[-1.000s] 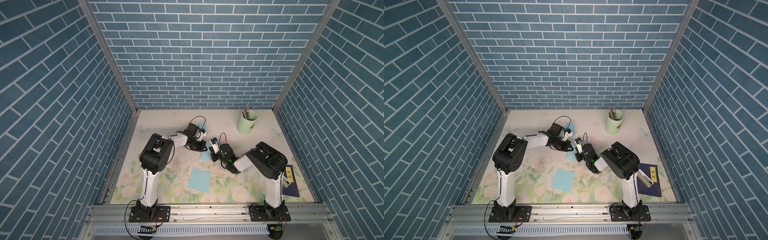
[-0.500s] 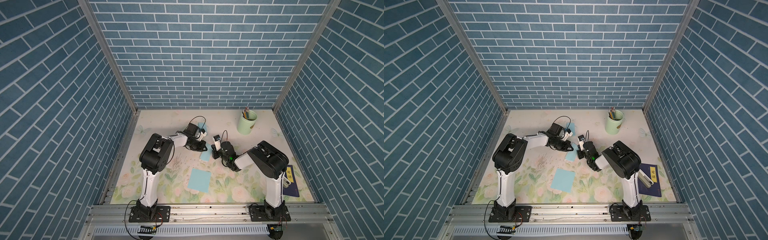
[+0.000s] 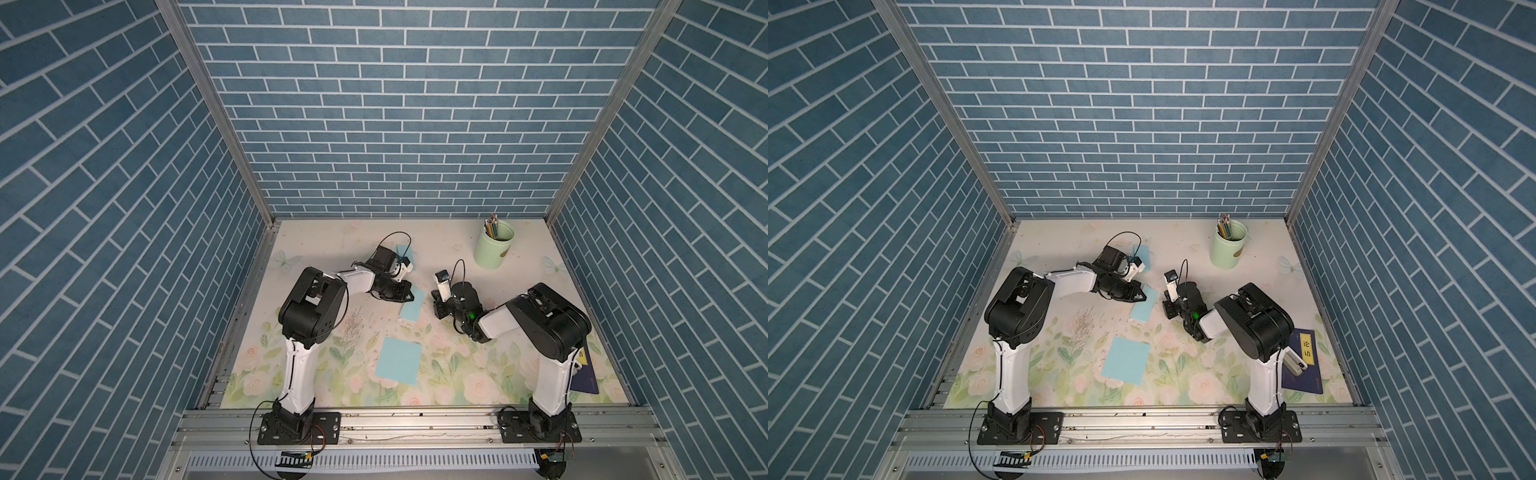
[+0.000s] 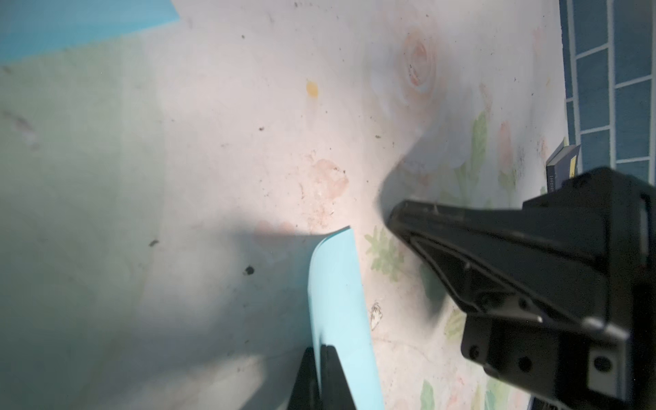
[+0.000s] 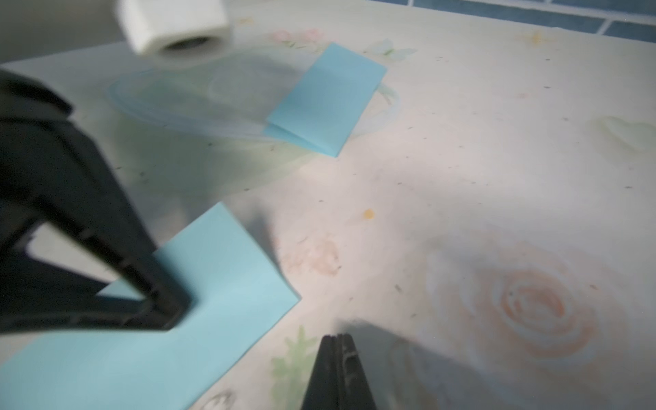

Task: Fold the square paper along the opposite sides
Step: Smooth out the paper at the center of the board.

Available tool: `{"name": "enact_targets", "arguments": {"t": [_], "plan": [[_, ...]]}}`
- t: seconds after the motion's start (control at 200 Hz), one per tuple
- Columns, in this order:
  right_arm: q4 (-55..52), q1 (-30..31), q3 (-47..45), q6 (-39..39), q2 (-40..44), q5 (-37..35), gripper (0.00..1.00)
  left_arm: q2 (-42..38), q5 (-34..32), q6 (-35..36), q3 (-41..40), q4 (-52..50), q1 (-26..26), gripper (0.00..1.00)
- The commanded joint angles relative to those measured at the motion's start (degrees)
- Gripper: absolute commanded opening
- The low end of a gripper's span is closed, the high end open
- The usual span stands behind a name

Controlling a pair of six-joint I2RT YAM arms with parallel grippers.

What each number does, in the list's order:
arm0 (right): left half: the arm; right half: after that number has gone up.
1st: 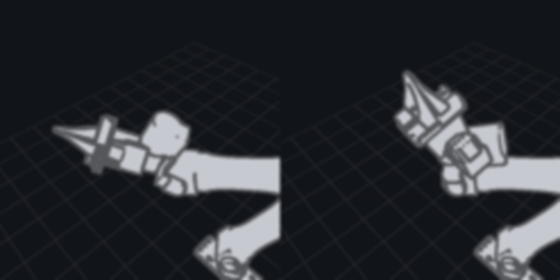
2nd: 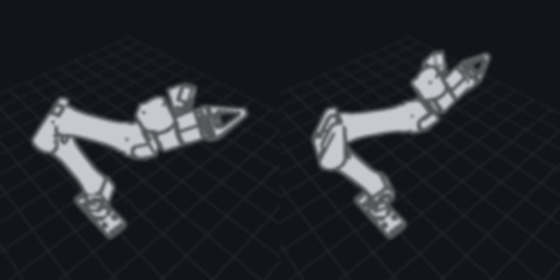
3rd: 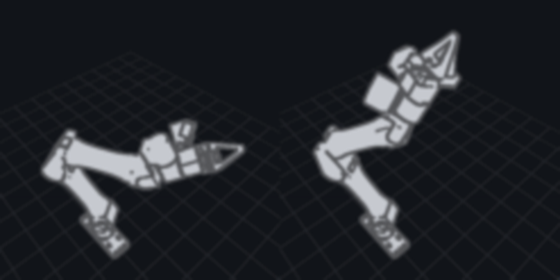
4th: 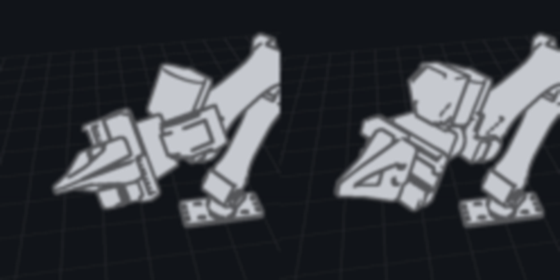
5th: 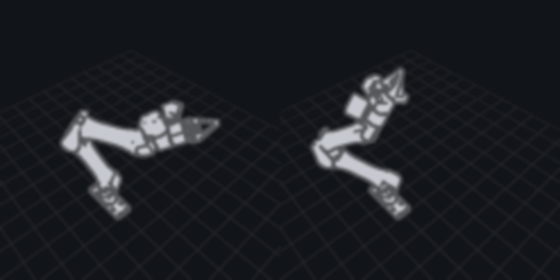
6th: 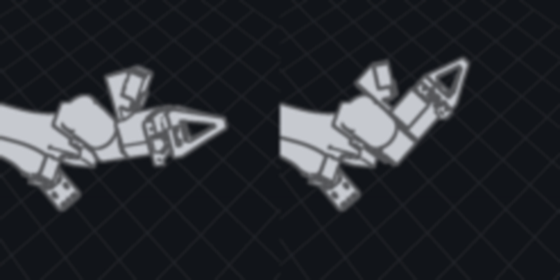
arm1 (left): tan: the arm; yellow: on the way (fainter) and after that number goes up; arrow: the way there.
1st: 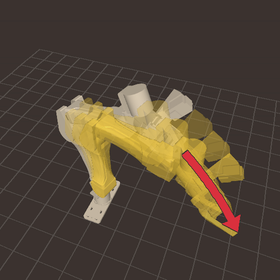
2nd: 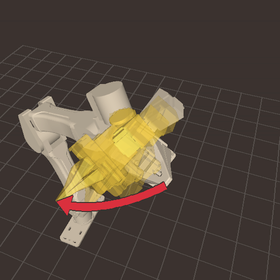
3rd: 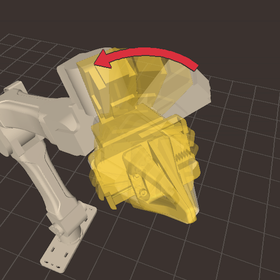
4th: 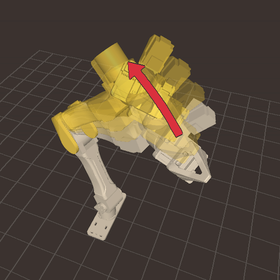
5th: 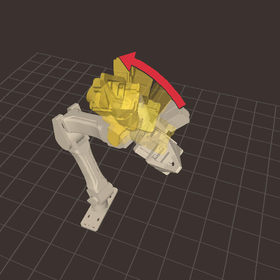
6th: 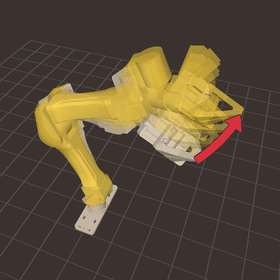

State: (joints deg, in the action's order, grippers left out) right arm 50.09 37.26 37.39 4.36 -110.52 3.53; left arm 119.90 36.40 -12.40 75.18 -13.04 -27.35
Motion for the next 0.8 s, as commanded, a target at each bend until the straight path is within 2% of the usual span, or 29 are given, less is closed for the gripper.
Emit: {"name": "enact_targets", "arguments": {"t": [0.0, 0.165, 0.795], "plan": [[5.70, 2.45, -0.32, -2.98, -0.09, 7.42, 0.00, 3.23, -9.07, 1.50, -1.89, -6.19, 1.00, 0.00], [8.01, 3.43, 0.19, -1.81, -2.70, 8.60, 0.00, 3.23, -9.33, 1.86, -1.67, -6.65, 0.99, 0.00], [2.58, 5.31, -2.32, -2.65, -4.45, 6.14, 0.00, 3.98, -9.51, 2.12, -0.82, -7.17, 1.40, 0.00]]}}
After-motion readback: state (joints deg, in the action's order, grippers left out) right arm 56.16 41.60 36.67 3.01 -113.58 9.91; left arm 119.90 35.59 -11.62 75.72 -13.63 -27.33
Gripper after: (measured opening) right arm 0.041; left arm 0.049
